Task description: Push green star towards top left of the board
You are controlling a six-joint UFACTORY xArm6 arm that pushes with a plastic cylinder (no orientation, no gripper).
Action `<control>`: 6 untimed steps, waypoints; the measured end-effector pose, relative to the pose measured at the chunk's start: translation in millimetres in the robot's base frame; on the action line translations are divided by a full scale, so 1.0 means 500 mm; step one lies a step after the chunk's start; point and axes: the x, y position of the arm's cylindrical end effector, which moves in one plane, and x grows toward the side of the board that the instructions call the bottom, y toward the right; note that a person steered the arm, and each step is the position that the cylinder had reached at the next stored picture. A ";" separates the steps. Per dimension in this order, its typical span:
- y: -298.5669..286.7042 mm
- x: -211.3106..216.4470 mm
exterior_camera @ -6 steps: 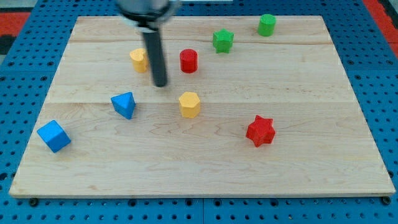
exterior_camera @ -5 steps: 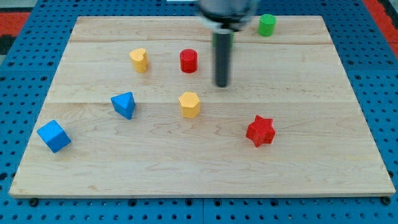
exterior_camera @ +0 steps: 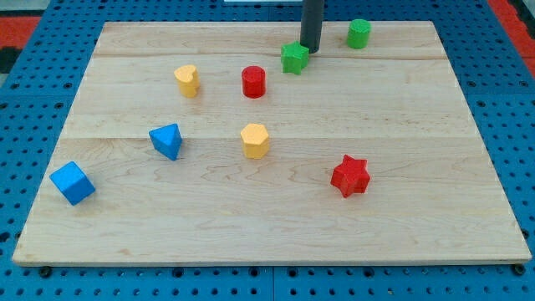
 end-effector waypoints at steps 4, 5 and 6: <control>-0.266 0.025; -0.235 -0.008; -0.230 -0.045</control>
